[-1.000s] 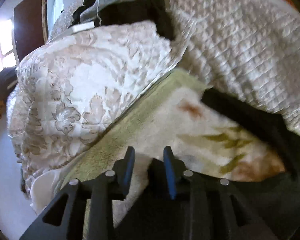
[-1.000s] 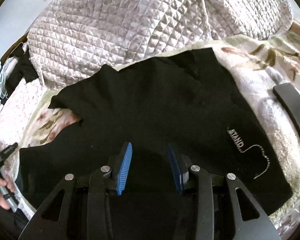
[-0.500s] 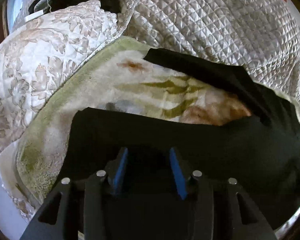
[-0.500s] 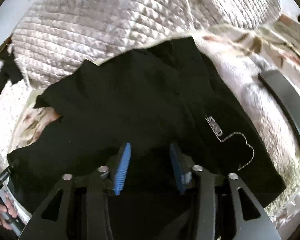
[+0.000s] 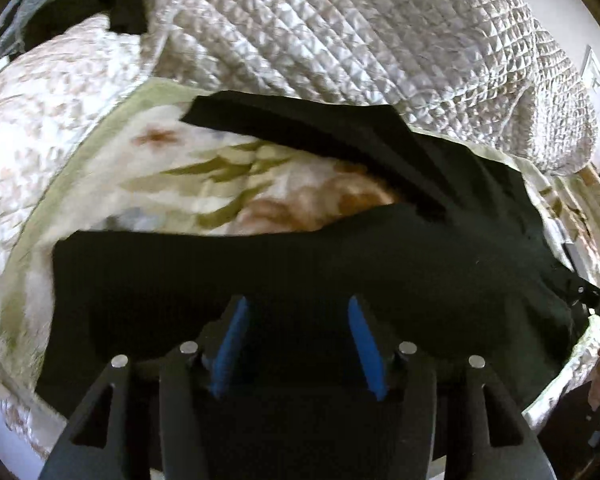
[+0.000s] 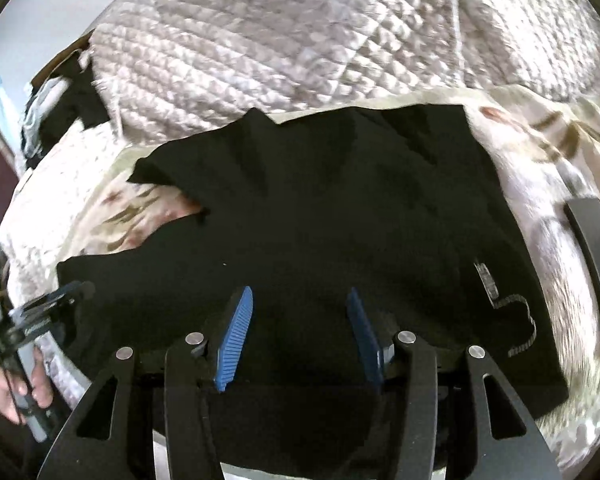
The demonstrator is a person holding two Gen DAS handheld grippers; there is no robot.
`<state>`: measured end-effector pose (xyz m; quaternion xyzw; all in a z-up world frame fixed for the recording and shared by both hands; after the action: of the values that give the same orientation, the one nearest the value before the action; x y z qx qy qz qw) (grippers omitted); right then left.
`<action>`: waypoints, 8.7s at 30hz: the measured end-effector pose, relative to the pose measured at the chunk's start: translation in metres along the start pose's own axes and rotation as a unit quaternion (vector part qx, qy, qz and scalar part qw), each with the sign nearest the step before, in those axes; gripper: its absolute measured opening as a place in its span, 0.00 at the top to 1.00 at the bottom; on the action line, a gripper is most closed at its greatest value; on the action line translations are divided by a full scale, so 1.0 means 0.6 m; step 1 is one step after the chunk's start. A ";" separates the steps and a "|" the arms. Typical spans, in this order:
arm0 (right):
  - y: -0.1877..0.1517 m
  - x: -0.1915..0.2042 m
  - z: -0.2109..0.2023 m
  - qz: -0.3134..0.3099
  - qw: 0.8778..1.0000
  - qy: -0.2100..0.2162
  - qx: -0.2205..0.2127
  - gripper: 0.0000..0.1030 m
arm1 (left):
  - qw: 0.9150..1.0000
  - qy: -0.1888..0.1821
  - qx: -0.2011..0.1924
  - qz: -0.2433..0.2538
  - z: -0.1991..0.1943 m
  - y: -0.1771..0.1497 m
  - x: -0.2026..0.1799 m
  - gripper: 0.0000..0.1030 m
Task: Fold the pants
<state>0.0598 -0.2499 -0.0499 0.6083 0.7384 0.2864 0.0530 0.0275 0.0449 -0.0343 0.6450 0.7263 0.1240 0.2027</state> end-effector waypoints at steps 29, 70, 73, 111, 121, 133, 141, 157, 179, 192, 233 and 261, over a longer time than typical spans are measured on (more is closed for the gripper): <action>0.378 -0.092 0.248 -0.162 0.984 -0.038 0.060 0.39 | 0.992 0.028 -0.020 0.121 0.252 0.427 -0.086 0.21; -0.089 0.003 -0.023 -0.007 0.995 0.088 0.054 0.66 | 0.997 -0.064 0.005 0.036 -0.005 -0.045 -0.010 0.98; -0.101 0.000 -0.041 0.016 0.994 0.102 0.031 0.47 | 0.997 -0.062 -0.019 0.034 -0.031 -0.023 -0.008 0.96; -0.088 -0.198 -0.064 0.285 0.953 0.043 -0.088 0.90 | 0.991 0.045 -0.121 -0.044 -0.028 0.128 0.037 0.95; -0.113 -0.204 -0.080 0.305 0.947 0.063 -0.079 0.91 | 0.976 0.046 -0.127 -0.173 -0.118 -0.073 0.181 0.97; -0.117 -0.207 -0.063 0.309 0.947 0.064 -0.054 0.88 | 0.965 -0.039 -0.105 -0.238 -0.065 -0.067 0.209 0.40; -0.106 -0.212 -0.063 0.300 0.951 0.042 -0.064 0.89 | 0.966 0.015 -0.106 -0.233 -0.046 -0.034 0.223 0.96; -0.136 -0.231 -0.072 0.329 0.944 0.035 -0.021 0.92 | 0.973 0.033 -0.076 -0.214 -0.095 -0.113 0.216 0.96; -0.071 -0.164 -0.135 0.193 0.975 -0.061 -0.089 0.67 | 0.968 0.073 -0.122 -0.206 -0.162 -0.065 0.237 0.66; 0.038 -0.112 -0.022 0.084 0.994 -0.061 -0.042 0.67 | 0.985 0.083 -0.026 -0.151 -0.003 0.011 0.236 0.64; 0.000 -0.077 -0.011 0.047 0.995 -0.054 -0.064 0.68 | 0.978 0.070 -0.124 -0.156 -0.079 -0.031 0.220 0.67; -0.064 -0.065 -0.010 0.060 0.993 -0.081 -0.063 0.64 | 0.987 0.104 -0.062 -0.106 -0.020 -0.058 0.157 0.59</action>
<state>0.0337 -0.2920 -0.0744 0.6680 0.6743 0.2850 0.1334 -0.0169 0.1343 -0.0515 0.5339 0.7987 0.2127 0.1780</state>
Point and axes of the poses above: each gripper's, at about its wrist camera, not at the fingertips, and z roughly the way its jaws point, x to its left, y to its top, the point moved 7 cm from there along z, roughly the way its jaws point, and after that the axes turned 12 degrees about x, right-handed, at the moved point
